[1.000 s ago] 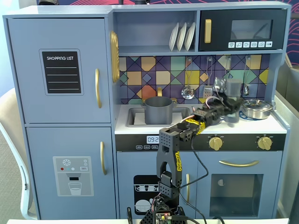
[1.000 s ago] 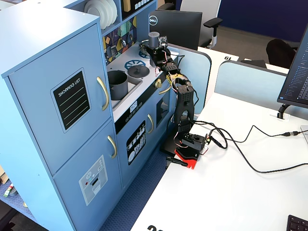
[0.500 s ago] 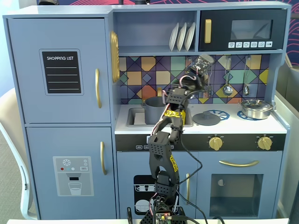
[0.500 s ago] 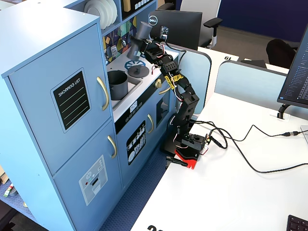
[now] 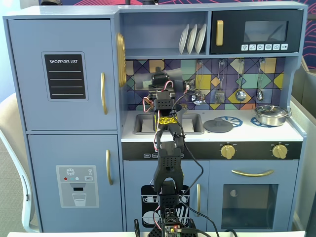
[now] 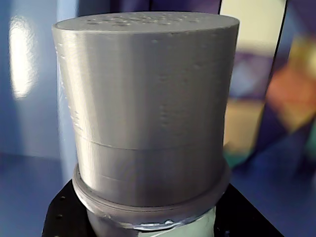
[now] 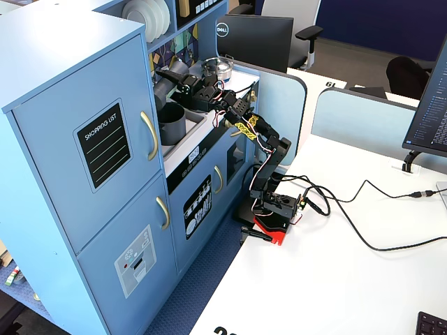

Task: Put salt in the gray recipient

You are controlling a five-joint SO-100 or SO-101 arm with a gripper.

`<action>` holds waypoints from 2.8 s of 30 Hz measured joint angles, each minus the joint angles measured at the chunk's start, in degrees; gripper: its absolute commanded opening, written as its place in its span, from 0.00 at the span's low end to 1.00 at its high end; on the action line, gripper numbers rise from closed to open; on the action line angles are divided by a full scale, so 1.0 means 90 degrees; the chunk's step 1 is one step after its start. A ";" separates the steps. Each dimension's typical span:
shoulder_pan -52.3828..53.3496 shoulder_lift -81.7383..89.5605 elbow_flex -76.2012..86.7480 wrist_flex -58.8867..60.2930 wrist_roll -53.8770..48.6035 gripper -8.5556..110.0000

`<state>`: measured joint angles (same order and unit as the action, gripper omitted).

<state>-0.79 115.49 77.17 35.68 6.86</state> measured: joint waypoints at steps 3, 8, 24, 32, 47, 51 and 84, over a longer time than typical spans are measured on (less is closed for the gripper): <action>-0.0127 0.0000 0.0000 -0.0039 0.1055 0.07; -0.0225 0.0000 0.0000 -0.0107 0.2666 0.07; -0.0791 -0.0625 0.0000 -0.0518 0.5391 0.07; -0.0205 -0.0654 0.0713 -0.0508 0.5791 0.07; -0.0439 -0.0850 0.0166 -0.0518 0.5820 0.07; -0.0498 -0.1035 -0.0322 -0.0518 0.5713 0.07; -0.0293 -0.0830 0.0059 -0.0518 0.5283 0.07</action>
<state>-3.43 108.02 77.70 31.03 54.40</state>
